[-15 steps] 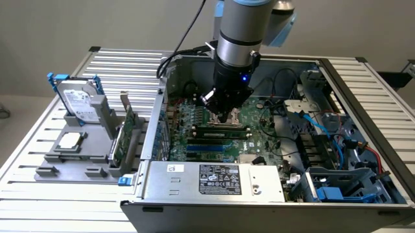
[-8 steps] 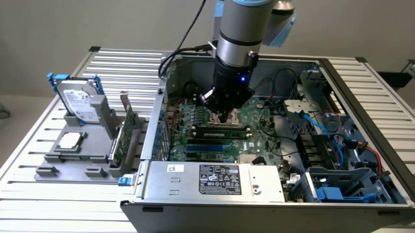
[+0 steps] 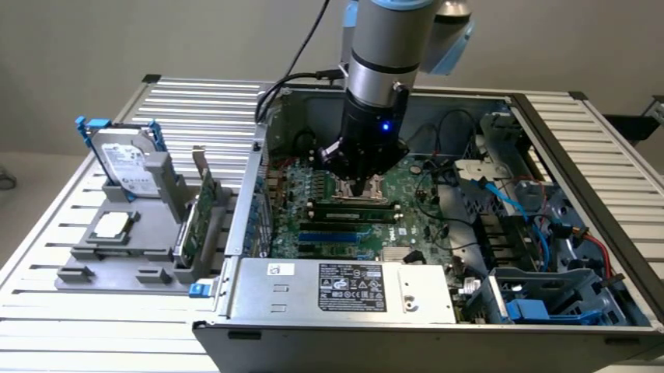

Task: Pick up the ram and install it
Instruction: 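Press down the ram until it locks into place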

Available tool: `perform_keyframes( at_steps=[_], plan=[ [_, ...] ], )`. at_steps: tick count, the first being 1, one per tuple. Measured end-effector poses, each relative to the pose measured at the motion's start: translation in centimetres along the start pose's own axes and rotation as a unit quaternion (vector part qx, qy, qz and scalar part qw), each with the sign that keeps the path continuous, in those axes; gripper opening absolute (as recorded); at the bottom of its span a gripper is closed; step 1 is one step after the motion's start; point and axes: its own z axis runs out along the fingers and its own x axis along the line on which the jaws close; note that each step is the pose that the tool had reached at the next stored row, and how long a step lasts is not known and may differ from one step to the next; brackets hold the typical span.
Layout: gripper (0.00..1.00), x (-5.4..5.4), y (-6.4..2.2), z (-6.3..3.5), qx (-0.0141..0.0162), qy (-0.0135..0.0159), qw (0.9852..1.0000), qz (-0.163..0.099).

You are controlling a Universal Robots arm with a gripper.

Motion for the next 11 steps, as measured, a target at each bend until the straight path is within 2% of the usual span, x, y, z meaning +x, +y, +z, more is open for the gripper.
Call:
perform_keyframes(
  at_steps=[4,11],
  plan=[
    [0.11,0.00,0.00,0.00,-0.0008,-0.0019,0.9996,0.027],
    [0.11,0.00,0.00,0.00,-0.0012,-0.0084,0.9976,0.069]
  ],
)
